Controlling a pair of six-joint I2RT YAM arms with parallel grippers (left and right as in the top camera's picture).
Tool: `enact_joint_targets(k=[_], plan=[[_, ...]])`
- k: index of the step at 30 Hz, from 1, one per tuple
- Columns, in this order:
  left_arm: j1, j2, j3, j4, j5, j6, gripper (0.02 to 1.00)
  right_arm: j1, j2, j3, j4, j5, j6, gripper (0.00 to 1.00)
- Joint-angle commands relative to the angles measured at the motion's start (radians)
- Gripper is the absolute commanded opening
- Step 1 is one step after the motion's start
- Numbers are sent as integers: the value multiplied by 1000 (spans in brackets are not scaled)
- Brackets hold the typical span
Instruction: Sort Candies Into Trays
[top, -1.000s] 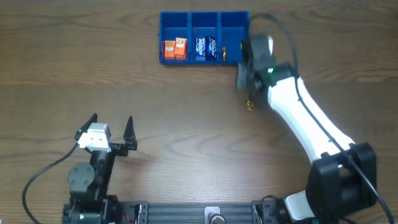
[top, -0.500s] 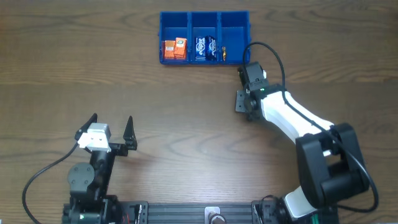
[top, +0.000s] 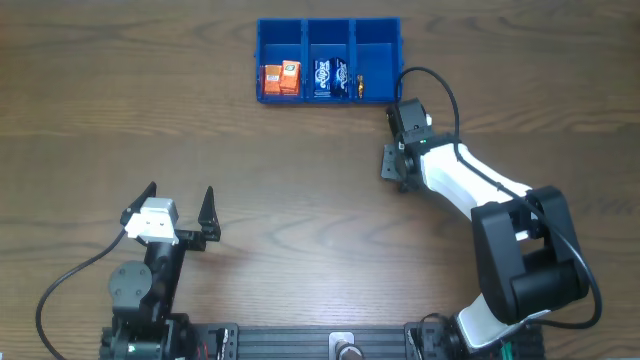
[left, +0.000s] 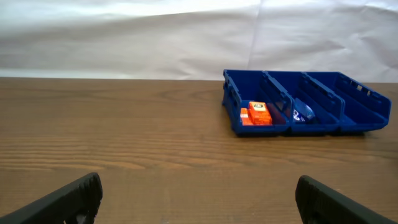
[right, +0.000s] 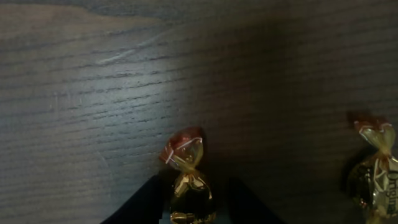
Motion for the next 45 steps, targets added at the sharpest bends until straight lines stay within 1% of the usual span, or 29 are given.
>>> enact_joint_targets(k=[1, 4, 6, 8, 10, 13, 15, 17, 18, 20, 23, 25, 27, 30, 34, 38, 39, 41, 43, 44, 45], plan=[[6, -6, -19, -35, 21, 8, 998, -3, 14, -4, 4, 0, 7, 215], [6, -6, -19, -35, 21, 8, 998, 13, 8, -4, 6, -6, 11, 187], [6, -6, -19, -35, 21, 8, 996, 29, -20, -4, 1, -6, 31, 145], [6, -6, -19, -35, 21, 8, 998, 57, -87, -3, -8, -6, 37, 139], [6, -6, -19, -35, 21, 8, 998, 102, -205, 33, -34, 24, 36, 139], [6, -6, -19, -35, 21, 8, 998, 121, -262, 157, -103, 52, 14, 139], [6, -6, -19, -35, 21, 8, 998, 119, -239, 303, -169, 73, -22, 132], [6, -6, -19, -35, 21, 8, 998, 117, -175, 483, -226, 129, -63, 132], [6, -6, -19, -35, 21, 8, 998, 112, -140, 554, -244, 144, -79, 132], [6, -6, -19, -35, 21, 8, 998, 89, -47, 717, -284, 145, -104, 137], [6, -6, -19, -35, 21, 8, 998, 57, 114, 906, -323, 145, -103, 148], [6, -6, -19, -35, 21, 8, 998, 49, 183, 937, -308, 145, -99, 148], [6, -6, -19, -35, 21, 8, 996, 39, 230, 937, -284, 143, -73, 148], [6, -6, -19, -35, 21, 8, 998, 29, 271, 936, -266, 91, -73, 148], [6, -6, -19, -35, 21, 8, 998, 29, 280, 935, -266, 92, -73, 154], [6, -6, -19, -35, 21, 8, 998, 26, 285, 935, -266, 92, -73, 213], [6, -6, -19, -35, 21, 8, 998, 26, 288, 935, -267, 92, -73, 332], [6, -6, -19, -35, 21, 8, 998, 26, 289, 935, -267, 92, -73, 463], [6, -6, -19, -35, 21, 8, 998, 24, 288, 934, -264, 93, -73, 489], [6, -6, -19, -35, 21, 8, 998, 24, 283, 934, -263, 94, -74, 533], [6, -6, -19, -35, 21, 8, 998, 24, 277, 933, -264, 105, -77, 544]])
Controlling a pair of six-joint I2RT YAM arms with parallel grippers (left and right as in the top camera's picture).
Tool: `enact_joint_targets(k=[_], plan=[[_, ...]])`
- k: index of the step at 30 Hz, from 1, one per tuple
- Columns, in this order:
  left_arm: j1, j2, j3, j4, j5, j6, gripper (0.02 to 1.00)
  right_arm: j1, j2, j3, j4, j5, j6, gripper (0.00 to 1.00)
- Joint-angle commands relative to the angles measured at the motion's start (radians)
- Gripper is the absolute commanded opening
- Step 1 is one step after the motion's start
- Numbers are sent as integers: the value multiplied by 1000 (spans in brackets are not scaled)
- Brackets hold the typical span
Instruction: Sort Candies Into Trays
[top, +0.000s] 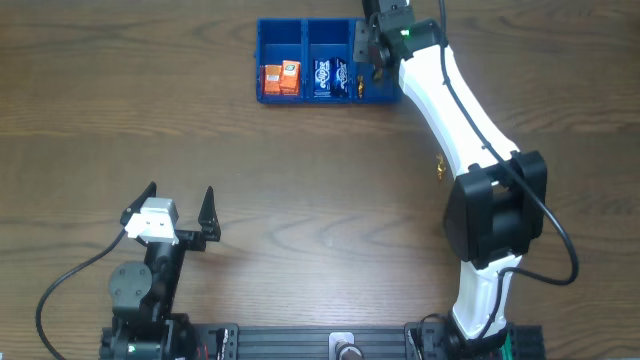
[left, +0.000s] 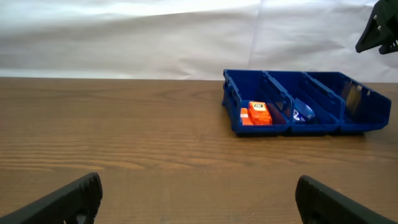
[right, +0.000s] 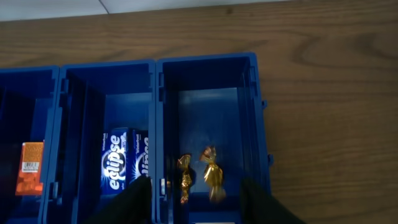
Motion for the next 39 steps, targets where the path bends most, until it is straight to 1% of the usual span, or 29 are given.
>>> enact_joint_targets(k=[1, 5, 8, 11, 13, 16, 17, 20, 22, 24, 25, 32, 35, 39], plan=[[6, -6, -19, -35, 21, 8, 998, -11, -28, 5, -1, 32, -2, 549], [6, -6, -19, -35, 21, 8, 998, -11, -135, -123, 10, 89, -2, 588], [6, -6, -19, -35, 21, 8, 998, -12, -271, -298, 29, 92, -2, 588], [6, -6, -19, -35, 21, 8, 998, -16, -473, -552, 79, 109, 0, 592], [6, -6, -19, -35, 21, 8, 998, -24, -554, -662, 90, 109, 7, 603], [6, -6, -19, -35, 21, 8, 998, -71, -625, -802, 76, 108, 56, 608], [6, -6, -19, -35, 21, 8, 998, -95, -628, -842, 70, 96, 74, 608], [6, -6, -19, -35, 21, 8, 998, -146, -614, -924, 90, 35, 79, 608], [6, -6, -19, -35, 21, 8, 998, -185, -592, -964, 128, -5, 78, 599], [6, -6, -19, -35, 21, 8, 998, -212, -565, -972, 140, -22, 77, 581], [6, -6, -19, -35, 21, 8, 998, -235, -514, -972, 164, -27, 72, 557], [6, -6, -19, -35, 21, 8, 996, -239, -404, -972, 227, -28, 71, 546], [6, -6, -19, -35, 21, 8, 998, -239, -374, -972, 232, -42, 71, 544], [6, -6, -19, -35, 21, 8, 998, -239, -345, -972, 233, -42, 71, 542]])
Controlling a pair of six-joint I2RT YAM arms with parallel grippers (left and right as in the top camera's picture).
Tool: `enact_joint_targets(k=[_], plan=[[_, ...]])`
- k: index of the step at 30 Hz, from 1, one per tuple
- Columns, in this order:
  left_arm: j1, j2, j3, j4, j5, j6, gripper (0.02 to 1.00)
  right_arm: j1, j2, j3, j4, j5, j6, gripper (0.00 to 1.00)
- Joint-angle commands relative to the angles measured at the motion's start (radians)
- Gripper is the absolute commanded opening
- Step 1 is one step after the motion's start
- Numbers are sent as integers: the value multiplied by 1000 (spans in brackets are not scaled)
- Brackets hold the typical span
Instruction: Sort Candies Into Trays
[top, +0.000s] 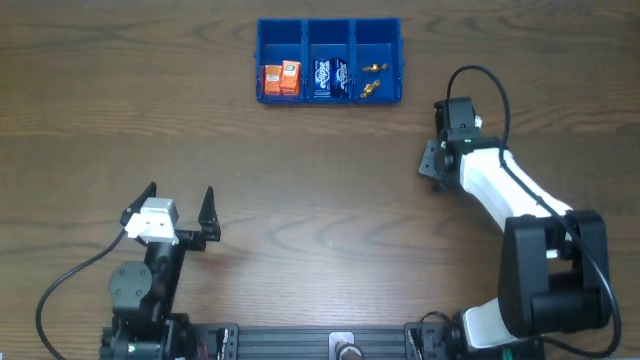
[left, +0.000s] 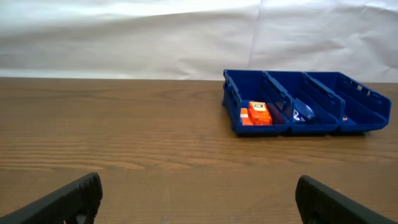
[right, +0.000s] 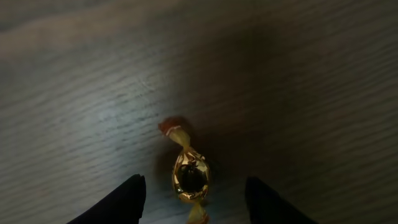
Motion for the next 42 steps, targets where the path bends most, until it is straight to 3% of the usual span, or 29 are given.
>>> enact_joint_targets(k=[1, 14, 27, 34, 38, 42], plan=[[6, -6, -19, -35, 21, 8, 998, -6, 39, -3, 4, -5, 8, 542], [6, -6, -19, -35, 21, 8, 998, -6, 60, -3, 32, -1, 8, 454], [6, -6, -19, -35, 21, 8, 998, -6, 60, -3, 42, -4, 16, 132], [6, -6, -19, -35, 21, 8, 996, 157, -200, 18, 41, -57, 19, 117], [6, -6, -19, -35, 21, 8, 998, 253, -283, 185, -12, -3, 7, 119], [6, -6, -19, -35, 21, 8, 998, 258, -153, 438, -106, 28, -71, 119]])
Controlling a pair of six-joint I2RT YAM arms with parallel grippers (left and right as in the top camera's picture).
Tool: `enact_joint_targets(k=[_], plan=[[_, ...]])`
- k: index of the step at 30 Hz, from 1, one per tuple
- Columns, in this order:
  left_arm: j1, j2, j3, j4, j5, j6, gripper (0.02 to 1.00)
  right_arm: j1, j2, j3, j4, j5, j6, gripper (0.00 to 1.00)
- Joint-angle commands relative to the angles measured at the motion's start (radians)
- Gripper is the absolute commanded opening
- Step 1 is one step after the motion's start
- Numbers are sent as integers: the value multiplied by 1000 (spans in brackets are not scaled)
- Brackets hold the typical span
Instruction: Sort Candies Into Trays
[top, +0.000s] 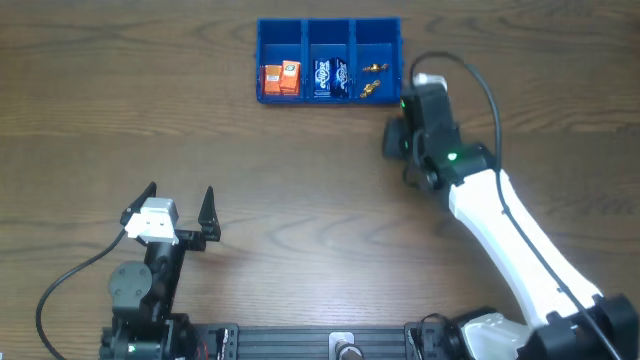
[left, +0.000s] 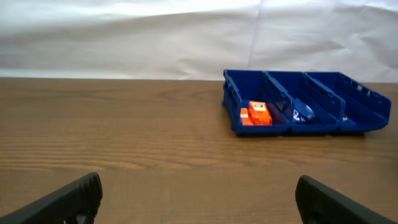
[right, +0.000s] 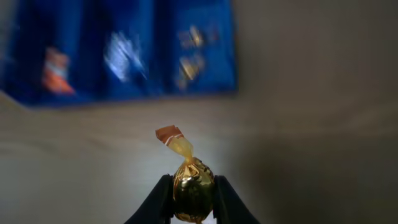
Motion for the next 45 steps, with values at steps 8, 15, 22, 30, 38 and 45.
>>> enact_joint_targets(k=[8, 15, 22, 30, 38, 45], plan=[[6, -6, -19, -35, 21, 8, 998, -31, 511, 665, -101, 115, -127, 123], [6, -6, -19, -35, 21, 8, 998, -46, 675, 682, -17, 63, -115, 128], [6, -6, -19, -35, 21, 8, 998, -46, 684, 681, -18, 63, -116, 251], [6, -6, -19, -35, 21, 8, 998, -51, 683, 681, -19, 44, -123, 730], [6, -6, -19, -35, 21, 8, 998, -68, 325, 447, 56, 53, -158, 1000], [6, -6, -19, -35, 21, 8, 998, -233, -224, -33, 138, 44, -229, 1000]])
